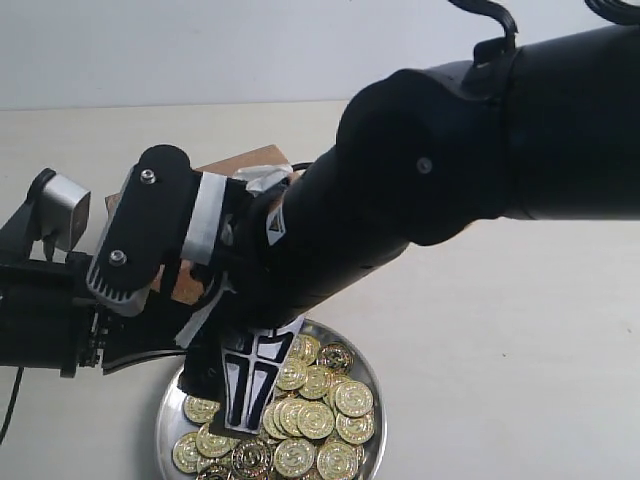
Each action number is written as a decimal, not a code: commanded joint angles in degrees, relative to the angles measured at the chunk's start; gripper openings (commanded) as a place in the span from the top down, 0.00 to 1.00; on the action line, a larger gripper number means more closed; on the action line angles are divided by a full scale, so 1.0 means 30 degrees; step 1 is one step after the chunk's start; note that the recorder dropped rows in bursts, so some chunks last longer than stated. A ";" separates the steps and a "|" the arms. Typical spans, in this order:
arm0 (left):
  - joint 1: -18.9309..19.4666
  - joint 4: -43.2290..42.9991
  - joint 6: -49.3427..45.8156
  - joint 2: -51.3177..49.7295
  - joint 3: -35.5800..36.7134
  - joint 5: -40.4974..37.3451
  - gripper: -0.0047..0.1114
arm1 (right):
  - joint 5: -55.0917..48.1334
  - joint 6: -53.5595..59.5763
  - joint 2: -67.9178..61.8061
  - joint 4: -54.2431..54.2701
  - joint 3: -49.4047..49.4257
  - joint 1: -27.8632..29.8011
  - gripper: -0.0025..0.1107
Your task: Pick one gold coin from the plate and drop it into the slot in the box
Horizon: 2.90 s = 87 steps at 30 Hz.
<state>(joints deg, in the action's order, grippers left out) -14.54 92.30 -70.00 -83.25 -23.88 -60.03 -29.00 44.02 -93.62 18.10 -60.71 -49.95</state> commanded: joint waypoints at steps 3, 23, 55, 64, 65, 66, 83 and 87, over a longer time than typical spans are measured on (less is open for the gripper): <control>0.1095 -0.0325 -0.0637 0.0000 -0.1182 0.0269 0.96 | -0.2700 -0.8243 0.2146 -0.7580 -0.0123 -0.0017 0.16; 0.0507 -0.7532 -0.9546 -0.3229 -1.0092 0.6649 0.96 | -0.9230 -1.4385 0.9505 -0.8105 -0.0086 -0.0017 0.16; -0.0353 -0.5727 -1.2087 -0.5145 -1.0092 0.8431 0.96 | -0.9417 -1.4385 0.9927 -0.7410 -0.0086 -0.0017 0.16; -0.0353 -0.5727 -1.2087 -0.5800 -1.0092 0.8113 0.96 | -0.9417 -1.4385 0.9927 -0.7169 -0.0086 -0.0017 0.16; -0.0353 -0.5727 -1.2087 -0.5840 -1.0092 0.8113 0.96 | -0.9417 -1.4385 0.9927 -0.7169 -0.0086 -0.0017 0.16; -0.0353 -0.5727 -1.2181 -0.5838 -1.0092 0.8113 0.96 | -0.9417 -1.4385 0.9927 -0.7169 -0.0086 -0.0017 0.16; -0.0353 -0.5016 -1.2608 -0.5577 -1.0092 0.8519 0.56 | -0.9417 -1.4385 0.9927 -0.7169 -0.0086 -0.0017 0.16; -0.0353 -0.5016 -1.2518 -0.3153 -1.0092 0.7843 0.83 | -0.9222 -1.4323 0.9927 -0.7200 -0.0086 -0.0017 0.16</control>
<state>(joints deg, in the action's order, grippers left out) -15.34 76.32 -107.55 -96.43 -53.93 -34.67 -57.55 0.86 -64.24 -3.36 -60.71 -49.95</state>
